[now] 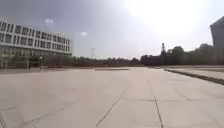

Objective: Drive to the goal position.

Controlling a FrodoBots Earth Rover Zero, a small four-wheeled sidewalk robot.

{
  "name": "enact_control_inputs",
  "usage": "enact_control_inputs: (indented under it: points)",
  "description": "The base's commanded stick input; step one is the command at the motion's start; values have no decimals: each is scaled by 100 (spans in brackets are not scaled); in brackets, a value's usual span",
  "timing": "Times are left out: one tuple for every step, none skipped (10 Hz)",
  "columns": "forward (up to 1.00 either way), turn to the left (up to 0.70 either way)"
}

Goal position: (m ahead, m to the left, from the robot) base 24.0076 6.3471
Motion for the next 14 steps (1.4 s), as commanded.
enact_control_inputs:
  points:
    - [70, 2]
    - [70, 2]
    - [70, 2]
    - [70, 2]
    - [70, 2]
    - [70, 2]
    - [70, 2]
    - [70, 2]
    - [70, 2]
    - [70, 2]
    - [70, 2]
    - [70, 2]
    - [70, 2]
    - [70, 2]
